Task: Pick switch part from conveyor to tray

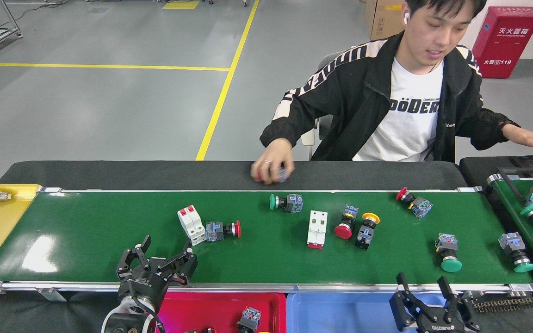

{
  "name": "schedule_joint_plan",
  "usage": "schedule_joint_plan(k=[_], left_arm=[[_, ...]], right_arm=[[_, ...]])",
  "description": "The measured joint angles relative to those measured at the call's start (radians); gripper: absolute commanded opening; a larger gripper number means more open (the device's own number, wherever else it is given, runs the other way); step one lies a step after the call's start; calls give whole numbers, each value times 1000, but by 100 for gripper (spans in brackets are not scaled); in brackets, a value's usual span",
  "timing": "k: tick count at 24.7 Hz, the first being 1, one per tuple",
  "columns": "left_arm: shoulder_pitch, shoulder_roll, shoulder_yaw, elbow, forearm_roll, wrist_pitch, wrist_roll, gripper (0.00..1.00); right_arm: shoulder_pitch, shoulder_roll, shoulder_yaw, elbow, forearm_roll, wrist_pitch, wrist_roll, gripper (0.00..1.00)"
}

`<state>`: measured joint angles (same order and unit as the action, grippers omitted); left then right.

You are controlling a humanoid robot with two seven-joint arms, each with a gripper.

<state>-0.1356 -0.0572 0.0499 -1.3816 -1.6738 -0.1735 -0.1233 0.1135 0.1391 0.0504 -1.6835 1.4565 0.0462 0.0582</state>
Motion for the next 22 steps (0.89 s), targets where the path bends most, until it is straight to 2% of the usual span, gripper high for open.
schedule_joint_plan(k=[4, 7, 8, 9, 11, 12, 14, 15, 16, 17, 21, 22], left_arm=[[-30, -12, -46, 19, 0, 21, -10, 100], [-91, -13, -57, 99, 0, 48, -12, 100], [-117, -12, -57, 134, 0, 60, -12, 100], [-141, -12, -56, 165, 0, 67, -12, 100], [-181, -11, -52, 219, 0, 82, -12, 100], [-197, -10, -51, 240, 0, 90, -12, 100], [-224, -4, -49, 270, 0, 95, -12, 99], [-236, -4, -45, 287, 0, 98, -12, 98], [-247, -4, -40, 303, 0, 100, -12, 97], [-259, -4, -32, 319, 0, 101, -12, 94], [-284, 24, -14, 355, 4, 106, -15, 59], [-284, 38, -13, 357, 6, 103, -15, 54]], right_arm=[[-154, 0, 176, 169, 12, 211, 0, 94], [-222, 0, 209, 272, 12, 308, 8, 94], [-237, 0, 212, 298, 12, 324, 9, 90], [-250, 0, 214, 323, 12, 335, 10, 84], [-279, 0, 215, 370, 7, 341, 12, 63], [-299, 0, 217, 396, 2, 343, 12, 49], [-332, 0, 228, 441, -18, 306, 14, 28], [-336, 0, 233, 452, -31, 287, 14, 12], [-336, 0, 236, 456, -39, 268, 9, 10], [-336, -1, 236, 457, -43, 252, 5, 7], [-335, -1, 237, 455, -46, 216, 0, 5], [-332, -1, 237, 445, -47, 209, 0, 5]])
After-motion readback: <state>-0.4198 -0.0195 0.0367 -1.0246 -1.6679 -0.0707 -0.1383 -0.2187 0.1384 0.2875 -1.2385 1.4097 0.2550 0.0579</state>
